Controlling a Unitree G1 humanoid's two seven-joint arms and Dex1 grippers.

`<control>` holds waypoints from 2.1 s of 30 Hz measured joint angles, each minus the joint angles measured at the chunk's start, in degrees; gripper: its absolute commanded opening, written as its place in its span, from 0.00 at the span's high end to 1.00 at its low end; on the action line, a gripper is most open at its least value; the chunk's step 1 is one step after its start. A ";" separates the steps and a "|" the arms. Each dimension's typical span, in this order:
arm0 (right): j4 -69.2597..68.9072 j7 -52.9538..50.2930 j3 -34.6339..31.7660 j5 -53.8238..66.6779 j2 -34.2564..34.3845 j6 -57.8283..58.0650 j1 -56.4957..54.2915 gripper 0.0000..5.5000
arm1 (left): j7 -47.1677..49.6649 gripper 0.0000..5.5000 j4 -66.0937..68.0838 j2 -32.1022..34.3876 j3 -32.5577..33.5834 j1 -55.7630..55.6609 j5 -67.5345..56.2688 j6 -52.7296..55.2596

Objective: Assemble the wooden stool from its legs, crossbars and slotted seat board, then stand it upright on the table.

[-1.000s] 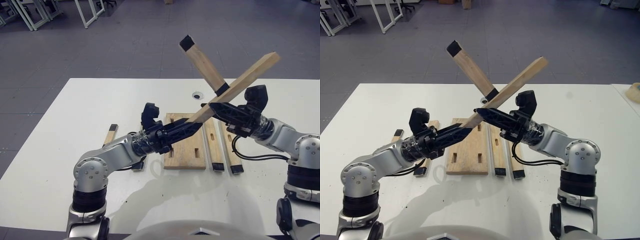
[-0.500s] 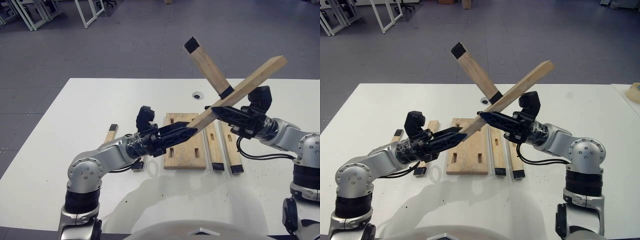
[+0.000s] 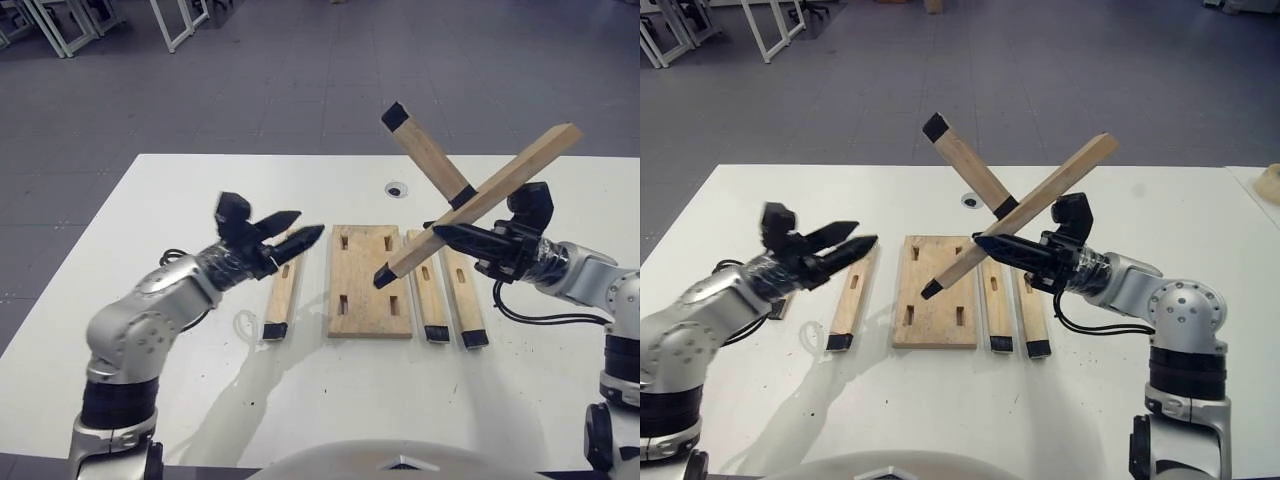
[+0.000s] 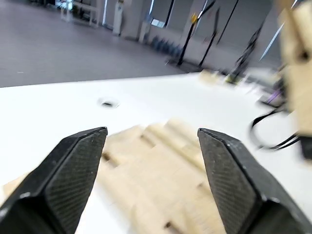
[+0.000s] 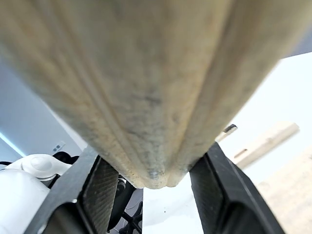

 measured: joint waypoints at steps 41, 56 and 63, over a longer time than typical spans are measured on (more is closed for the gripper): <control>21.03 11.47 16.85 -40.83 6.67 -30.71 -9.71 0.63 | -18.77 0.38 12.23 23.57 -24.47 1.59 53.77 -44.99; 34.84 15.95 21.45 -53.81 9.98 -42.65 -14.25 0.63 | -22.24 0.38 27.57 17.39 -24.48 -6.75 56.43 -56.13; 24.72 5.56 24.02 -60.09 10.96 -44.68 -10.21 0.63 | -20.89 0.38 20.36 12.88 -23.87 -5.02 59.30 -47.55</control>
